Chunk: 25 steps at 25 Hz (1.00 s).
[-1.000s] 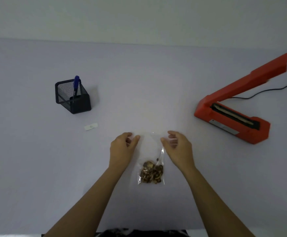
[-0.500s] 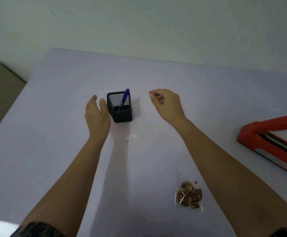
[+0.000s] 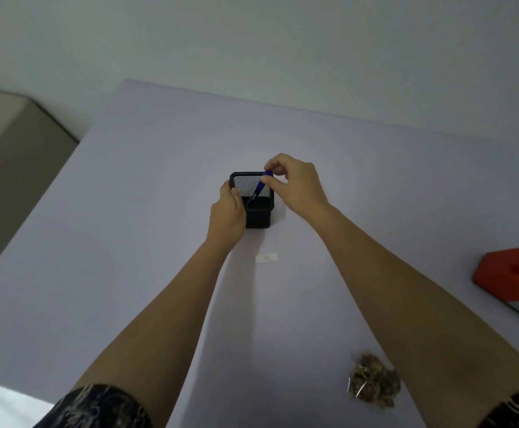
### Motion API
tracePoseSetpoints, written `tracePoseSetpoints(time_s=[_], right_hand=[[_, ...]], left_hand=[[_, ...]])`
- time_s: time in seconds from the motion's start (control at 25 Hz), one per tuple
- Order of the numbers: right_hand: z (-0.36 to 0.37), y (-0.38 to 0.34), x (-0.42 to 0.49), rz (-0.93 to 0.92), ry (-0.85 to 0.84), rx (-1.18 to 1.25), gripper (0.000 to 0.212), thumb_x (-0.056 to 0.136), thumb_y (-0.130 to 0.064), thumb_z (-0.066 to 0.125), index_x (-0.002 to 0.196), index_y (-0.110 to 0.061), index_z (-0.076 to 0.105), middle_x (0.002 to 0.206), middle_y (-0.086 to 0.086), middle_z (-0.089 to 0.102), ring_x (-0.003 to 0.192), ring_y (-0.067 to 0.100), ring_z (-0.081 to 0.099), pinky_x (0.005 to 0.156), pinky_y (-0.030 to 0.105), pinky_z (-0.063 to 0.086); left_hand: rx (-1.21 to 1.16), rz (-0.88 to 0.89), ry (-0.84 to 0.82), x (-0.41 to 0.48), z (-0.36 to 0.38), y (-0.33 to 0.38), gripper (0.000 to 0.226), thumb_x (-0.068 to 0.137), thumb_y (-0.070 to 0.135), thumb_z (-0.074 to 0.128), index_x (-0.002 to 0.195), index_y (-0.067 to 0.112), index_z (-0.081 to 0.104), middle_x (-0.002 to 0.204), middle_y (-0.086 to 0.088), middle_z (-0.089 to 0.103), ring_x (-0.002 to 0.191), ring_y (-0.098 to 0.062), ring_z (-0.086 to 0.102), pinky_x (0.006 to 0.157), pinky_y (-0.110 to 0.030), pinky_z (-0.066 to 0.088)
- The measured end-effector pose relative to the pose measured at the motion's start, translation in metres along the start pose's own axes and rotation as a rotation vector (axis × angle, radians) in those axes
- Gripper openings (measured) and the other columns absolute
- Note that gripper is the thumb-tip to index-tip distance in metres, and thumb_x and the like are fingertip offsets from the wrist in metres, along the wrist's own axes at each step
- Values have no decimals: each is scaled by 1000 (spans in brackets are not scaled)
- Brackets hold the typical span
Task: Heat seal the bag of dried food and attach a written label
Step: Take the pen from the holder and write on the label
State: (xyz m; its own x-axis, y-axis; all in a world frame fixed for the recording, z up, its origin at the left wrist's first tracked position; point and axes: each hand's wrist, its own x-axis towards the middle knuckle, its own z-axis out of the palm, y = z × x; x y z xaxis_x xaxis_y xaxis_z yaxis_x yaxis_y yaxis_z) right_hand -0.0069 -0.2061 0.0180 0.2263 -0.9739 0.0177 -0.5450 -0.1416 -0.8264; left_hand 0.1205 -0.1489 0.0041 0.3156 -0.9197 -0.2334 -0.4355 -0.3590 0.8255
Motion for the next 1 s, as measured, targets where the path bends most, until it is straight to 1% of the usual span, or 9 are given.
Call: tracePoseSetpoints(time_s=[0.12,0.24,0.36,0.44,0.52,0.64,0.76,0.84,1.0], right_hand=[[-11,-9,1,62,54,130,13,83,-18,66,96,-13,67,88,1,67,77,11,64,72,9,49],[-40,-16,4,70,175,197,13,85,-18,64,97,-15,68,88,-1,67,73,7,65,74,15,50],[-81,-13,5,54,258,231,11,87,-16,61,97,-16,67,89,-3,67,77,2,66,82,21,53],[-103,-9,3,49,276,249,10,88,-16,60,96,-18,66,88,-4,67,79,3,67,85,25,53],[-114,-4,-1,72,280,304,10,89,-15,60,96,-19,65,88,-3,67,79,3,68,85,26,53],[-113,0,-12,137,285,403,12,89,-16,59,99,-15,65,91,2,68,81,5,67,85,26,52],[-106,-3,-30,193,335,510,18,91,-20,57,108,-13,62,97,3,67,86,8,66,88,27,54],[-96,-9,-43,311,377,578,25,92,-37,52,112,-21,52,97,-3,64,79,8,66,75,24,56],[-66,-15,-64,553,263,556,45,91,-54,42,69,-16,57,61,-4,54,47,9,48,47,22,41]], left_hand=[[2,-4,-10,2,0,-2,37,102,22,21,131,6,38,102,-11,56,82,-22,51,64,-27,37],[-21,-47,-49,2,-1,-3,44,102,25,21,142,7,25,92,-5,53,80,-22,50,65,-29,38],[-54,-1,21,2,-10,5,56,101,33,21,148,10,3,129,-13,51,116,-29,48,95,-32,38],[-2,155,108,-6,-21,21,53,101,32,24,147,7,13,150,-13,31,137,-24,30,111,-30,24],[54,290,8,-20,-26,37,48,101,33,29,142,9,32,141,-9,45,130,-20,41,103,-22,31],[73,335,-181,-43,-15,51,43,96,32,45,134,12,45,101,1,60,85,-2,58,69,-3,43],[13,377,-112,-56,4,53,25,94,23,51,110,8,61,81,-2,62,66,-4,56,66,-19,49],[13,393,-82,-63,13,56,21,94,21,51,95,5,64,74,-5,65,64,-14,60,62,-18,46],[256,535,-134,-88,33,64,36,98,27,40,89,1,63,70,-13,69,64,-27,63,66,-36,51]])
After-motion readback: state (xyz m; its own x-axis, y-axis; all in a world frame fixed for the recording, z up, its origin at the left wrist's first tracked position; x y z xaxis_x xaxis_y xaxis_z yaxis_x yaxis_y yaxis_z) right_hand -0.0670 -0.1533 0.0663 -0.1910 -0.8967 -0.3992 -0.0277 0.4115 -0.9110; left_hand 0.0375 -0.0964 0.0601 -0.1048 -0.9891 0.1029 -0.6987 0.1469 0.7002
